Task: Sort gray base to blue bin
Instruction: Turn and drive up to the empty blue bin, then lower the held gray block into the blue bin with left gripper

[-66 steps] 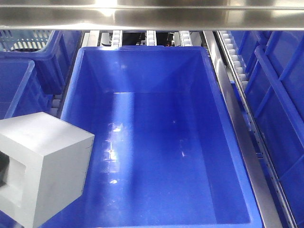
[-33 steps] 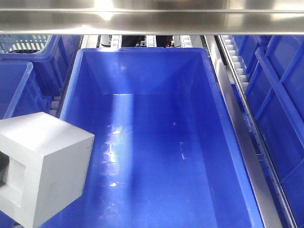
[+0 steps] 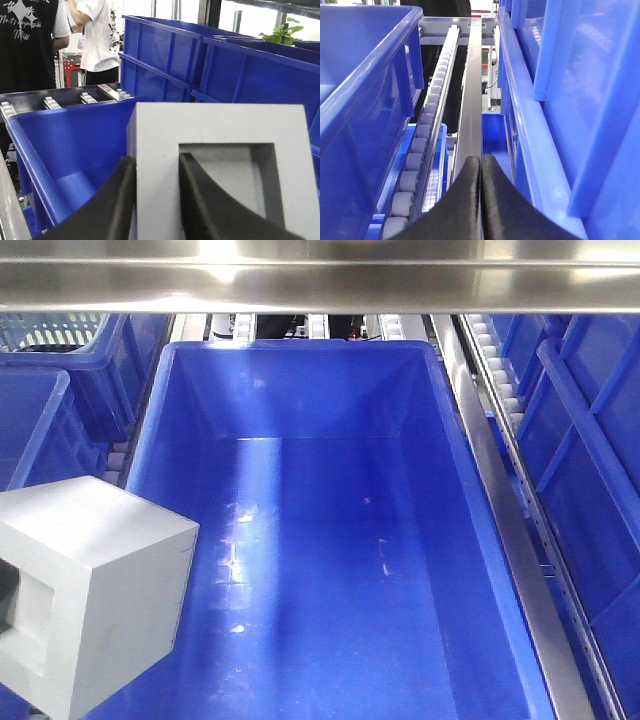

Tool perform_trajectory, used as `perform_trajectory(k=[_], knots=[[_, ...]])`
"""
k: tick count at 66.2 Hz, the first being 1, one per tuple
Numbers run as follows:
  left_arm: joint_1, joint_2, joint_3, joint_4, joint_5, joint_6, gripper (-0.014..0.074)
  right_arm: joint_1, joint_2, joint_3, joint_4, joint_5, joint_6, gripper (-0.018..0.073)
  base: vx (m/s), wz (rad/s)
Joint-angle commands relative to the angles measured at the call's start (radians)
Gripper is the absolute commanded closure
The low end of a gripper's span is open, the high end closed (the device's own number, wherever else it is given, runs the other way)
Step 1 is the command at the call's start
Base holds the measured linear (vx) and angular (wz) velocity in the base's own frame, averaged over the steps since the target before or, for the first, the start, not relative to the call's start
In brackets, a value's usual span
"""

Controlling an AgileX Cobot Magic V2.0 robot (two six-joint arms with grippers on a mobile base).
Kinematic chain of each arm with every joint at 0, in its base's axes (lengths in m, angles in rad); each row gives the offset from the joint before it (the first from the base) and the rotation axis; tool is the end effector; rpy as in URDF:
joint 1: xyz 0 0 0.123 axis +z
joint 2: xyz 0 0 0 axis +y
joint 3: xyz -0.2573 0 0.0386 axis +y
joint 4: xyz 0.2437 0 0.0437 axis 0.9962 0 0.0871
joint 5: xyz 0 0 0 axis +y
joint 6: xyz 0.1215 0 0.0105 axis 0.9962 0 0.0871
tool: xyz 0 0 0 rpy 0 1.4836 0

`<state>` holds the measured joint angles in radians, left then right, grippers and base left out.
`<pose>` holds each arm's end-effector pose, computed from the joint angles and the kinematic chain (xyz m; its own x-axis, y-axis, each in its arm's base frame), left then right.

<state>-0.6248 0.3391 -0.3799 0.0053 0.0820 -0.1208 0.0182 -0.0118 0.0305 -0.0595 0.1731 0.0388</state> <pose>0.1085 -0.0782 0.3041 -0.0303 -0.1202 -0.9923 0.5850 0.8028 -0.1152 0.1080 0.0007 0.1849 -0.1039 -0.0217 -0.9943 -0.0101 0.9997 -0.0208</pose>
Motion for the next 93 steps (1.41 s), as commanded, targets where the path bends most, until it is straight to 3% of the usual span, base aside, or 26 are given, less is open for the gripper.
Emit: perform_trajectory(k=[1,38,69,83,93], knots=[[-0.006,0.004,-0.029,-0.005,-0.109,-0.011,0.0602,-0.005,-0.012,0.014,-0.006,-0.074,-0.005,0.0568,0.0,0.0],[-0.006,0.055,-0.029,-0.02,-0.143,-0.024,0.06,-0.005,-0.012,0.014,-0.006,-0.074,-0.005,0.0568,0.0,0.0],[-0.006,0.499,-0.037,-0.016,-0.556,-0.04,0.0589,-0.005,-0.012,0.014,-0.006,-0.074,-0.005,0.0568,0.0,0.0],[-0.006,0.713,-0.158,0.041,-0.564,-0.048,0.0581,-0.005,-0.012,0.014,-0.006,-0.074,-0.005,0.0568,0.0,0.0],[-0.006,0.847,-0.263,0.054,-0.498,-0.048,0.0576,-0.005,-0.012,0.014,-0.006,-0.074,-0.005,0.0568,0.0,0.0]])
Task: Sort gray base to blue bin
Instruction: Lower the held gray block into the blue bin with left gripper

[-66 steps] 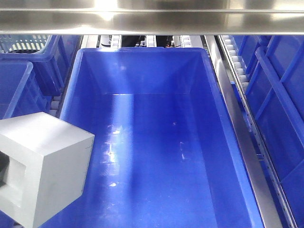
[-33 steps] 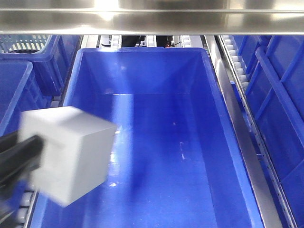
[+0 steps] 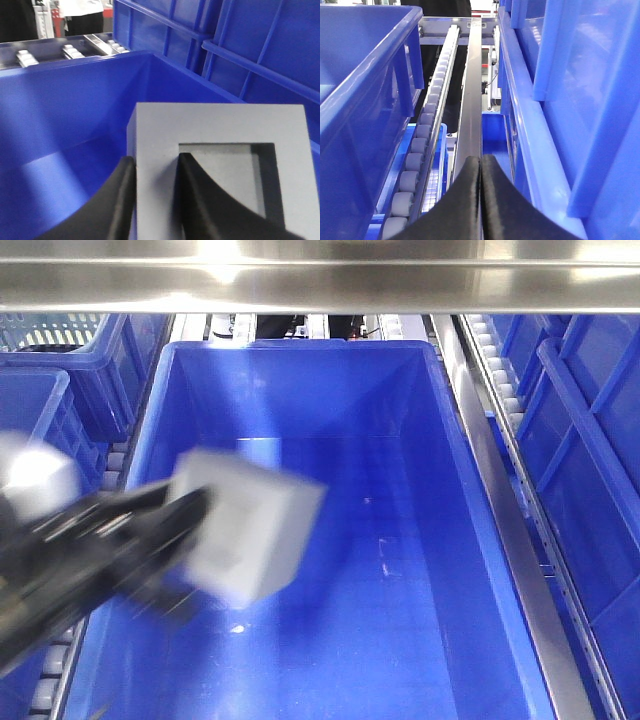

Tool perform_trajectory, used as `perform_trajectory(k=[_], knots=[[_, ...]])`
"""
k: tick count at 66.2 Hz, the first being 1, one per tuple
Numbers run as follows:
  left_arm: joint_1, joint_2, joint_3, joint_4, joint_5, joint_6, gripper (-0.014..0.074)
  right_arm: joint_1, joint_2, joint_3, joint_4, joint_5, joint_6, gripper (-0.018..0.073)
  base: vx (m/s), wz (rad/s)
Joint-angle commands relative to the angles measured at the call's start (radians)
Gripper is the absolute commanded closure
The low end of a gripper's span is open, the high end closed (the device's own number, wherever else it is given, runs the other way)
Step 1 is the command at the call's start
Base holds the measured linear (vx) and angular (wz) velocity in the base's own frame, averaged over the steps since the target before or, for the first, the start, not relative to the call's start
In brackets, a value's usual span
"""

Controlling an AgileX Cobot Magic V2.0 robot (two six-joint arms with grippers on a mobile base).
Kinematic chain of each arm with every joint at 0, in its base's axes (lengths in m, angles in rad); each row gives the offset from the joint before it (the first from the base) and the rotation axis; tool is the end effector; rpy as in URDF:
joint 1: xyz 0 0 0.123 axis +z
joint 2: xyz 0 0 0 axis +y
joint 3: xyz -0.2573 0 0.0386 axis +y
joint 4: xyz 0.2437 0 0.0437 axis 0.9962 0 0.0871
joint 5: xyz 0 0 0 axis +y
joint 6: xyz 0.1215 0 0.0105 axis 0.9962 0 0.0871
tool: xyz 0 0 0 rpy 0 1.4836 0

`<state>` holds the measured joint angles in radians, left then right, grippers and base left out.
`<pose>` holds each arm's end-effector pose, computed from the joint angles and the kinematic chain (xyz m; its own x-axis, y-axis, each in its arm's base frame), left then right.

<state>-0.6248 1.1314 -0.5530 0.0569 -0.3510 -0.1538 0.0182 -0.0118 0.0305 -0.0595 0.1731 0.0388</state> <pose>0.2210 -0.1623 0.2584 -0.1734 0.0015 -0.9849 0.5861 0.8038 -0.1019 0.1080 0.0007 0.1849 -0.1039 -0.0217 -0.9943 -0.0101 0.9997 -0.0208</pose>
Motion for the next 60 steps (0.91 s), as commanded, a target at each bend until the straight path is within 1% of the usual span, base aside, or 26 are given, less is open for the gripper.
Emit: perform_trajectory(k=[1,7,13,18,22,30,37,50,60], knots=[[-0.006,0.073,-0.104,0.002,-0.059,-0.015,0.0575,-0.005,-0.012,0.014,-0.006,-0.074,-0.005,0.0568,0.0,0.0],[-0.006,0.138,-0.163,0.002,-0.021,-0.015,0.0573,-0.005,-0.012,0.014,-0.006,-0.074,-0.005,0.0568,0.0,0.0],[-0.006,0.2,-0.228,0.001,0.041,-0.015,0.0571,-0.005,-0.012,0.014,-0.006,-0.074,-0.005,0.0568,0.0,0.0],[-0.006,0.246,-0.295,0.001,0.122,-0.015,0.0569,-0.005,-0.012,0.014,-0.006,-0.074,-0.005,0.0568,0.0,0.0],[-0.006,0.287,-0.348,0.001,0.21,-0.015,0.0565,-0.005,-0.012,0.014,-0.006,-0.074,-0.005,0.0568,0.0,0.0],[-0.006,0.358,-0.44,-0.001,0.332,-0.015,0.0562,-0.005,-0.012,0.014,-0.006,-0.074,-0.005,0.0568,0.0,0.0],[-0.006,0.413,-0.503,-0.021,0.4,-0.015,0.0557,-0.005,-0.012,0.014,-0.006,-0.074,-0.005,0.0568,0.0,0.0],[-0.006,0.517,-0.615,-0.025,0.516,-0.015,0.0554,-0.005,-0.012,0.014,-0.006,-0.074,-0.005,0.0568,0.0,0.0],[-0.006,0.578,-0.681,-0.025,0.574,-0.015,0.0545,-0.005,-0.012,0.014,-0.006,-0.074,-0.005,0.0568,0.0,0.0]])
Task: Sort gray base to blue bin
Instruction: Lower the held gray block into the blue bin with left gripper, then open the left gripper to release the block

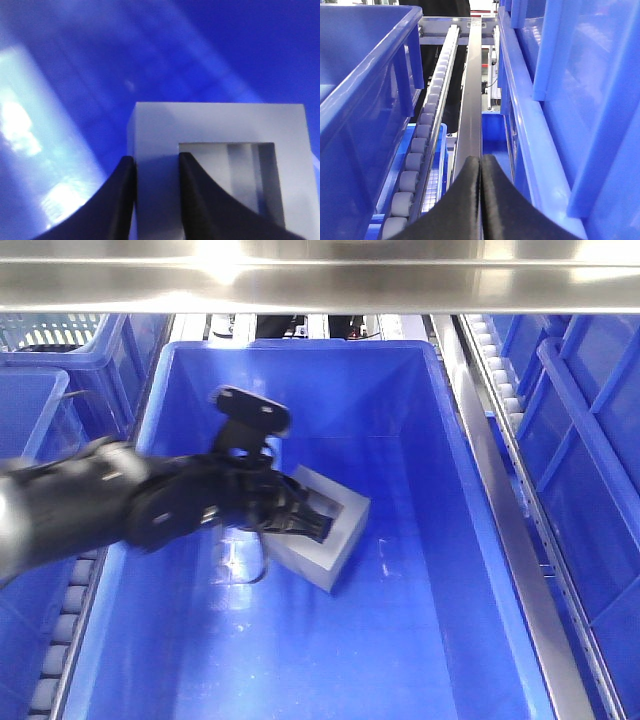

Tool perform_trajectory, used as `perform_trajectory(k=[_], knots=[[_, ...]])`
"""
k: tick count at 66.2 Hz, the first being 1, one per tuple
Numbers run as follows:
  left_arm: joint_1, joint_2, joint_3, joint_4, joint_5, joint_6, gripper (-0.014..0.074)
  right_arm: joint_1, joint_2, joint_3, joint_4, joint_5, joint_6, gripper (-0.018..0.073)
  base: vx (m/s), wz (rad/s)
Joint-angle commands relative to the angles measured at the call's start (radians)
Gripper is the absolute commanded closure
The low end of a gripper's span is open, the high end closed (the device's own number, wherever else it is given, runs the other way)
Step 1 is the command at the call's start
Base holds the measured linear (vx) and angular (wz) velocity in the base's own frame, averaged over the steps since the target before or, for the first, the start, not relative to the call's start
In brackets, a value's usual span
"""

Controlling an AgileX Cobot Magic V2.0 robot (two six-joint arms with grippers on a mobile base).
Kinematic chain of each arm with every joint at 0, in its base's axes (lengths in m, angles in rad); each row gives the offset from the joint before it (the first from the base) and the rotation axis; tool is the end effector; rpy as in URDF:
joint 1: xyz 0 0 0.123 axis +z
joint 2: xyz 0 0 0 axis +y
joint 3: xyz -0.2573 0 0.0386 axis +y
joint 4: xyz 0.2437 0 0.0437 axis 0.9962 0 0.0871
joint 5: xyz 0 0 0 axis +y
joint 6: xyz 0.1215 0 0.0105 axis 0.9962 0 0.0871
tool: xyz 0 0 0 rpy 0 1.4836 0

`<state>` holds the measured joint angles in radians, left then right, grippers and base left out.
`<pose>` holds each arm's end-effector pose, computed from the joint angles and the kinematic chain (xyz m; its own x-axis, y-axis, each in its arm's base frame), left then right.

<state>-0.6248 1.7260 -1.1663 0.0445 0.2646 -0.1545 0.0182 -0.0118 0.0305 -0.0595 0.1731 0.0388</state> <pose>0.3235 -0.2316 0.1969 -0.6060 0.2998 -0.7369 0.5136 0.8547 -0.0747 0.1080 0.0007 0.1849 -0.1039 -0.0217 -0.9943 -0.0101 0.9997 -0.0208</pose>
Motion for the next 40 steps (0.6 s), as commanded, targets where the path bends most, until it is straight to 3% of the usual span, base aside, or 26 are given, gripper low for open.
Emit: perform_trajectory(k=[1,24,40], knots=[[-0.006,-0.012,-0.07,-0.012,-0.035,-0.014,0.0544,-0.005,-0.012,0.014,-0.006,-0.074,-0.005,0.0568,0.0,0.0],[-0.006,0.065,-0.087,-0.016,0.023,-0.014,0.0467,-0.005,-0.012,0.014,-0.006,-0.074,-0.005,0.0568,0.0,0.0],[-0.006,0.061,-0.09,-0.032,0.017,-0.014,0.027,-0.005,-0.012,0.014,-0.006,-0.074,-0.005,0.0568,0.0,0.0]])
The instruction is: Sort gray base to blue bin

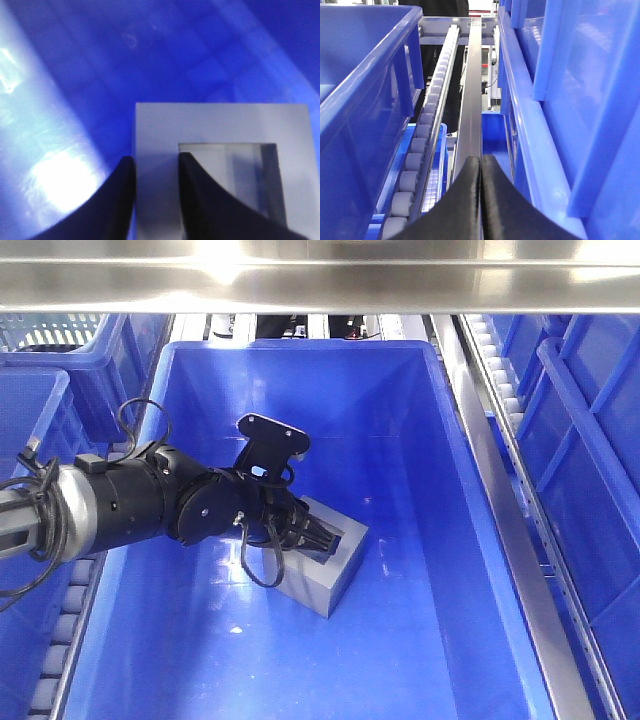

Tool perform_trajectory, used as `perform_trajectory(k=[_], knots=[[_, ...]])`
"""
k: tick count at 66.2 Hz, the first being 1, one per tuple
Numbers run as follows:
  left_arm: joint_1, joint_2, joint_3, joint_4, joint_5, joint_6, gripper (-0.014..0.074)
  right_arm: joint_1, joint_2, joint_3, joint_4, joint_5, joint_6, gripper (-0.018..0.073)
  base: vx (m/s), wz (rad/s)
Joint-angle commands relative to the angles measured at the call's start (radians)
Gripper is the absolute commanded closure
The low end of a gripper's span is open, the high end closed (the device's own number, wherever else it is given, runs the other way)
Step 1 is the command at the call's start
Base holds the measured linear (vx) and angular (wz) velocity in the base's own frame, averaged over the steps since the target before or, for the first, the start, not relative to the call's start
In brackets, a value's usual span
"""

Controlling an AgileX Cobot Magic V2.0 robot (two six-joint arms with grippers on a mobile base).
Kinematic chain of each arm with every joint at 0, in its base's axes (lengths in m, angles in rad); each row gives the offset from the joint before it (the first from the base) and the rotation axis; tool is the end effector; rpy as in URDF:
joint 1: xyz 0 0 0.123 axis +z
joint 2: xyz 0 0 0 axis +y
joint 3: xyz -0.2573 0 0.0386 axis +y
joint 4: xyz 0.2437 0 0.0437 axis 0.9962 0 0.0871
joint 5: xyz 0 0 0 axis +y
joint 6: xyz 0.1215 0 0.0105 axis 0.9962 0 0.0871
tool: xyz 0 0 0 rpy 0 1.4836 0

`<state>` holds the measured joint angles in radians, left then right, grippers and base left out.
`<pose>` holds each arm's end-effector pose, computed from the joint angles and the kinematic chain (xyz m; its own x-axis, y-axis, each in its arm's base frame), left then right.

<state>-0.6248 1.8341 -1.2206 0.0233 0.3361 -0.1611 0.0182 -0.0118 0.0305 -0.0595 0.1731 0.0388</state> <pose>0.3314 -0.2378 0.1641 -0.6905 0.3270 -0.6452 0.4899 0.8677 -0.0844 0.1080 0.0007 0.1849 -0.1039 -0.0217 -0.9943 -0.0101 0.9997 -0.0208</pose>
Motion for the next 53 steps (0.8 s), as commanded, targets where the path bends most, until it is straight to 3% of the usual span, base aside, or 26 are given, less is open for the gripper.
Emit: perform_trajectory(k=[1,9,37,44,53], knots=[[-0.006,-0.047,-0.036,-0.011,-0.055,-0.008,0.0259,-0.005,-0.012,0.014,-0.006,-0.074,-0.005,0.0568,0.0,0.0],[-0.006,-0.057,-0.037,-0.01,-0.056,-0.005,0.0211,-0.005,-0.012,0.014,-0.006,-0.074,-0.005,0.0568,0.0,0.0],[-0.006,-0.172,-0.019,-0.01,-0.032,0.021,0.022,-0.005,-0.012,0.014,-0.006,-0.074,-0.005,0.0568,0.0,0.0],[-0.006,-0.229,0.041,-0.01,-0.087,0.029,0.022,-0.005,-0.012,0.014,-0.006,-0.074,-0.005,0.0568,0.0,0.0],[-0.006,-0.326,0.163,-0.01,-0.239,0.029,0.022,-0.005,-0.012,0.014,-0.006,-0.074,-0.005,0.0568,0.0,0.0]])
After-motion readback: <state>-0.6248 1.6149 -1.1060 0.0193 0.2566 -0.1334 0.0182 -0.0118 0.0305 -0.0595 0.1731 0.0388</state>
